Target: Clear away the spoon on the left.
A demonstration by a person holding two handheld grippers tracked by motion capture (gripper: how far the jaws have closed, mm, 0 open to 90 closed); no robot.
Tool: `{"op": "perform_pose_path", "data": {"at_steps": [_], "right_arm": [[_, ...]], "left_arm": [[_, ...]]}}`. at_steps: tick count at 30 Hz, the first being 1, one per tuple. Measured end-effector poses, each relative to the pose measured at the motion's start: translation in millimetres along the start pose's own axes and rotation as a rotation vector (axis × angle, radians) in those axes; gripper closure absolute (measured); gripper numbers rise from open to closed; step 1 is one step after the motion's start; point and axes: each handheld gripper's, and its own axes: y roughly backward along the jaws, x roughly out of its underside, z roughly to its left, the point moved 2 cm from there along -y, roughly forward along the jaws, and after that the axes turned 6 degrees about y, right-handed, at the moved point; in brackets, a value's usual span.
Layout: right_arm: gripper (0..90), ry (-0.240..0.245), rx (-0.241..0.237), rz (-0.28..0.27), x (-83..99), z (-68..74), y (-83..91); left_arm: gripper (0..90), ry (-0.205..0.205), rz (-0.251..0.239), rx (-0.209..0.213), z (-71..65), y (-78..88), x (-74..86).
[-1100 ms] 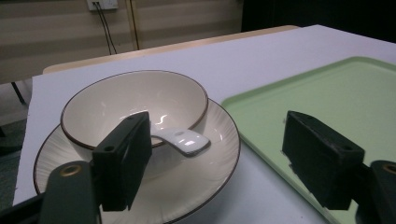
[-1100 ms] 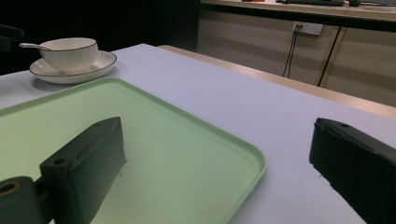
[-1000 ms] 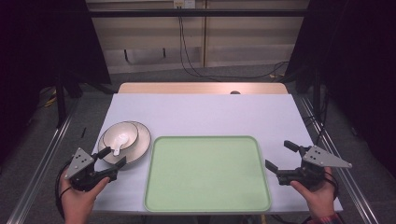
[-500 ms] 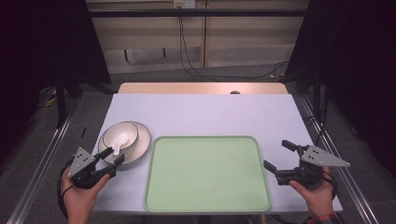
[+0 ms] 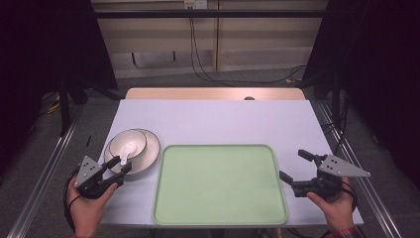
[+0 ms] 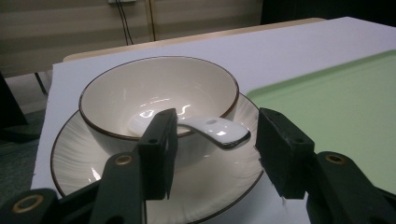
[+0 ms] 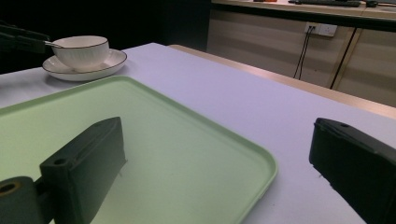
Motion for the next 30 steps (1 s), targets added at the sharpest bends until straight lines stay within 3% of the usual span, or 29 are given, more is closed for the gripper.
{"op": "perform_pose_path", "data": {"at_steps": [6, 16, 21, 25, 29, 30], "right_arm": [[3.3, -0.002, 0.003, 0.016, 2.6, -1.0, -1.4], [3.3, 0.006, 0.021, 0.025, 3.5, -0.1, 2.3], [3.3, -0.014, 0.042, 0.025, 6.5, -3.2, 5.0], [3.3, -0.014, 0.039, 0.029, 8.4, -4.6, 6.1], [3.3, -0.014, 0.032, 0.029, 8.5, -4.3, 6.6], [3.3, -0.011, 0.036, 0.026, 8.3, -3.2, 6.1]], "left_arm": [[52.9, 0.017, -0.014, 0.020, 1.1, -0.5, -1.9], [61.5, 0.013, -0.015, 0.014, 1.6, 0.5, -5.8], [64.9, 0.011, -0.003, 0.005, 1.8, -0.1, -7.4], [66.0, 0.014, 0.004, 0.009, 3.6, -0.2, -7.4], [68.3, 0.012, 0.007, -0.013, 4.5, 1.2, -8.1], [75.5, 0.023, 0.012, -0.015, 4.2, 1.7, -7.6]]}}
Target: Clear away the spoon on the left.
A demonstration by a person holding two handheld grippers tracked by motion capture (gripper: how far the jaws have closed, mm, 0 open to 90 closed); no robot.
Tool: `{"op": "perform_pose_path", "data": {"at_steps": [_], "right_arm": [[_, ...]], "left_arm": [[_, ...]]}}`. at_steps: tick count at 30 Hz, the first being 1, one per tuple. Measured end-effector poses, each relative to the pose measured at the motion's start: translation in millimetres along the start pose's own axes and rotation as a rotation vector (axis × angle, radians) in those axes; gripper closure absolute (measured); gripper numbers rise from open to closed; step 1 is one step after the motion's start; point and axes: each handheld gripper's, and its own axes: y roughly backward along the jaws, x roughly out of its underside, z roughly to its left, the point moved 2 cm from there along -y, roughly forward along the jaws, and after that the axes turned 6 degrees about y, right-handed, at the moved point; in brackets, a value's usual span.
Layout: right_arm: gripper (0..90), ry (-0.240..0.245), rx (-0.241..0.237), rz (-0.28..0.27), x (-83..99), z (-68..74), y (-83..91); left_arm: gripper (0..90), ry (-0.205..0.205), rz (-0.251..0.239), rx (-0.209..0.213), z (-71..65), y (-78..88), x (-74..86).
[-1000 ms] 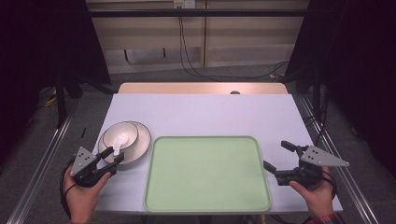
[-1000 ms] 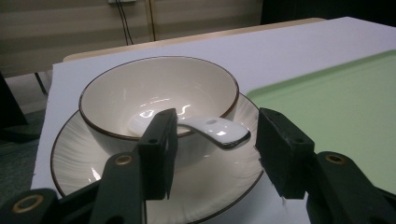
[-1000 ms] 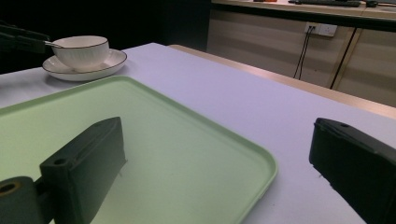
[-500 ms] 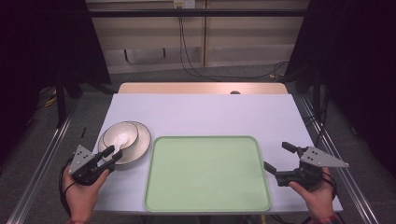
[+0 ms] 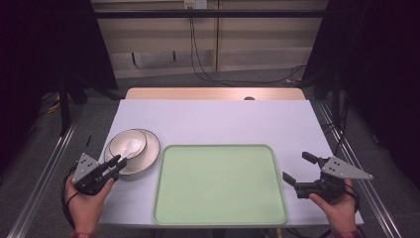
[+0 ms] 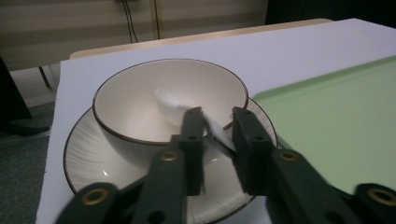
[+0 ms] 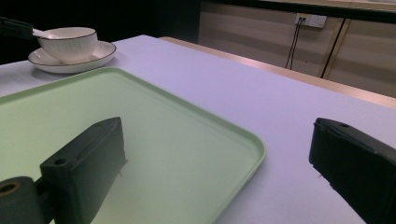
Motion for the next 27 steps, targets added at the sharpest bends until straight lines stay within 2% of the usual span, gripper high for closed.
{"op": "perform_pose_path", "data": {"at_steps": [1, 10, 22, 23, 27], "right_arm": [[3.3, 0.005, -0.002, 0.004, -0.1, 0.3, 0.0], [3.3, 0.011, -0.013, 0.007, -0.5, 2.0, -1.8], [3.3, 0.010, -0.016, 0.007, -0.4, 3.3, -1.9], [3.3, 0.009, -0.014, 0.007, -0.4, 3.2, -1.8], [3.3, 0.005, -0.024, 0.009, -0.2, 3.2, -1.6]], "left_arm": [[78.6, 0.017, 0.002, 0.014, 0.2, 0.8, 0.7], [79.5, 0.025, 0.008, 0.012, 0.9, 0.9, 0.3], [84.2, 0.008, 0.013, 0.006, 0.8, -0.8, -1.7], [84.3, 0.021, 0.008, 0.007, 0.8, -1.3, -2.1], [85.0, 0.025, 0.001, -0.001, 2.6, 0.0, -5.4]]}}
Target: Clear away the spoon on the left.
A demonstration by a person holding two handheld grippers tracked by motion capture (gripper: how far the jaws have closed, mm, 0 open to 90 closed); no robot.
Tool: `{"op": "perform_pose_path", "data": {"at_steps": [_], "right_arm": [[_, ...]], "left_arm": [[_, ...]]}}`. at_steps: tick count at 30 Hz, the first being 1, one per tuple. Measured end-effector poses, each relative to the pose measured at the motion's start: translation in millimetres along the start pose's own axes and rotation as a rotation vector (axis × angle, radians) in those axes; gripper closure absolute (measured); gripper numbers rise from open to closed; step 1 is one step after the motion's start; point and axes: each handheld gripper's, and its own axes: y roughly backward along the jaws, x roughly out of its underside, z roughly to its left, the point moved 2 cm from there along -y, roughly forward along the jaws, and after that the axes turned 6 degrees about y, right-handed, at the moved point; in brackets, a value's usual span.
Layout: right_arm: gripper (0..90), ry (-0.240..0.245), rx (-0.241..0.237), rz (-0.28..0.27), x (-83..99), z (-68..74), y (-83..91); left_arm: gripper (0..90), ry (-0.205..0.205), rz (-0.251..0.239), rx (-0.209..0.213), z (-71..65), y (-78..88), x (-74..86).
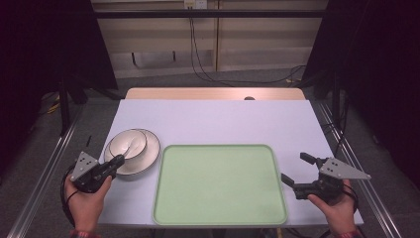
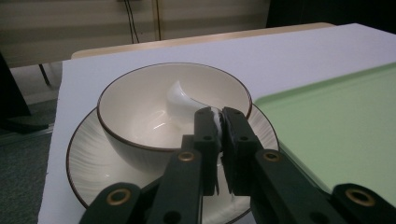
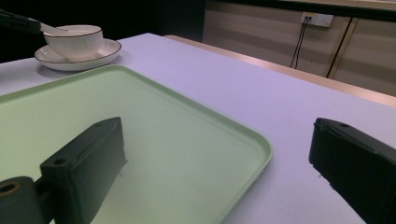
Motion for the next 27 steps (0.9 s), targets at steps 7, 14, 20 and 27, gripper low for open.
{"op": "perform_pose_path", "data": {"at_steps": [7, 14, 20, 27], "right_arm": [[3.3, -0.001, 0.010, -0.003, -0.1, -0.9, -0.2], [3.3, -0.002, -0.001, -0.007, -0.6, -1.2, -2.4], [3.3, -0.004, -0.004, -0.010, -0.7, -1.5, -4.3], [3.3, -0.007, -0.014, -0.014, -0.8, -1.9, -4.6]], "left_arm": [[85.1, 0.036, -0.046, 0.013, 1.3, -0.6, -11.3], [85.0, 0.045, -0.079, 0.015, 3.3, -8.5, -22.7], [84.9, 0.066, -0.110, 0.001, 3.2, -17.6, -32.4], [84.8, 0.079, -0.132, 0.000, 5.6, -28.3, -40.8]]}}
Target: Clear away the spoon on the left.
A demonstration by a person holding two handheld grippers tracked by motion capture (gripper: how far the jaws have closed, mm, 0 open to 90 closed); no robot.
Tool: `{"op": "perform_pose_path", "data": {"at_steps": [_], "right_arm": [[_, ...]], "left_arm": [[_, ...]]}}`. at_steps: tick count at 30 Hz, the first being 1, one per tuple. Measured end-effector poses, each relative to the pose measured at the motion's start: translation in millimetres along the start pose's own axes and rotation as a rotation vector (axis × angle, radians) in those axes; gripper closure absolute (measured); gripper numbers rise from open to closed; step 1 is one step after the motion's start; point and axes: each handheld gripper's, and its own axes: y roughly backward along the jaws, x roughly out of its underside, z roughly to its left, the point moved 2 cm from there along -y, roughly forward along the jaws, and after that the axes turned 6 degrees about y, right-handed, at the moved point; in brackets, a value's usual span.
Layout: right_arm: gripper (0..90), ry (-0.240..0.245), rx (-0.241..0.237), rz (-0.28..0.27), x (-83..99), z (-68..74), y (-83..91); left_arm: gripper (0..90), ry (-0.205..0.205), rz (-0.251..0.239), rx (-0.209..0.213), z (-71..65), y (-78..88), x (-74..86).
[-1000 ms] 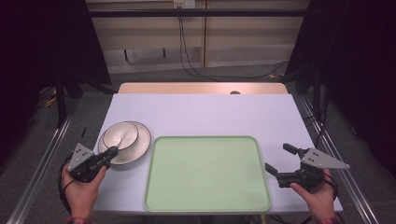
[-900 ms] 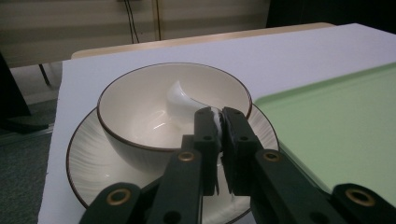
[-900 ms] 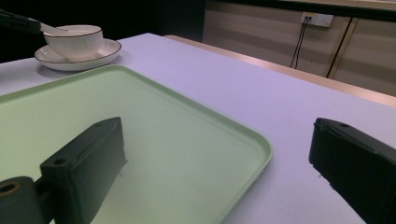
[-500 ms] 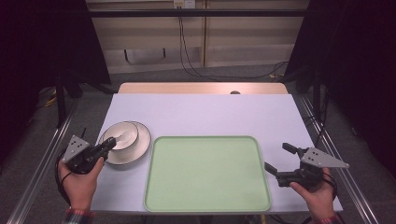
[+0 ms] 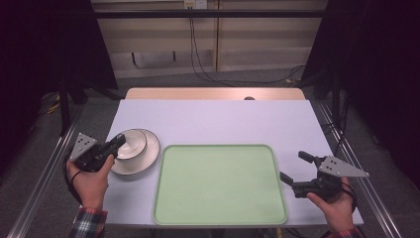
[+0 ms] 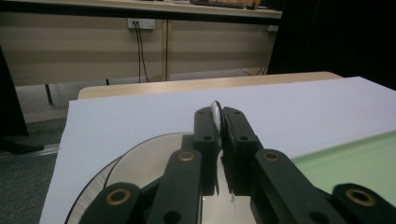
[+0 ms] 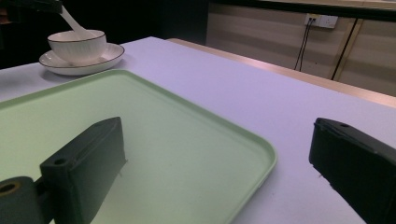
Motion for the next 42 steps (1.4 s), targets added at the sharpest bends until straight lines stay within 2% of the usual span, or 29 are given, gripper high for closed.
{"op": "perform_pose_path", "data": {"at_steps": [6, 7, 11, 17, 19, 22, 25, 36, 41, 42], "right_arm": [[3.3, -0.002, 0.007, -0.005, 0.0, -0.4, 1.5], [3.3, -0.001, 0.004, -0.009, 0.1, -0.6, 1.4], [3.3, -0.006, 0.008, -0.003, 0.5, -0.5, 3.2], [3.3, -0.010, 0.010, -0.009, 0.9, -1.1, 4.3], [3.3, -0.012, 0.013, -0.007, 1.2, -1.2, 4.5], [3.3, -0.015, 0.014, -0.009, 1.3, -1.1, 5.1], [3.3, -0.014, 0.018, -0.008, 1.7, -1.5, 5.2], [3.3, -0.007, 0.013, -0.003, 2.0, -1.6, 5.2], [3.3, -0.006, 0.014, -0.001, 1.8, -1.7, 5.0], [3.3, -0.004, 0.016, -0.001, 1.9, -1.9, 4.9]], "left_arm": [[84.7, 0.004, -0.010, -0.010, 1.4, -9.8, -4.7], [84.8, -0.009, 0.001, -0.016, 1.6, -11.3, -5.3], [84.9, 0.007, -0.023, -0.010, 4.0, -18.2, -4.6], [85.0, 0.037, -0.026, -0.008, 6.0, -21.6, -5.8], [85.3, 0.032, -0.010, -0.003, 5.5, -21.1, -7.0], [85.4, 0.061, -0.009, 0.001, 4.1, -20.6, -7.8], [85.4, 0.068, -0.008, 0.002, 3.3, -19.2, -9.1], [85.5, 0.094, -0.013, 0.049, 0.5, -7.7, -28.6], [85.6, 0.098, 0.010, 0.072, -2.8, -5.7, -34.1], [85.6, 0.100, 0.012, 0.066, -4.0, -5.7, -35.1]]}}
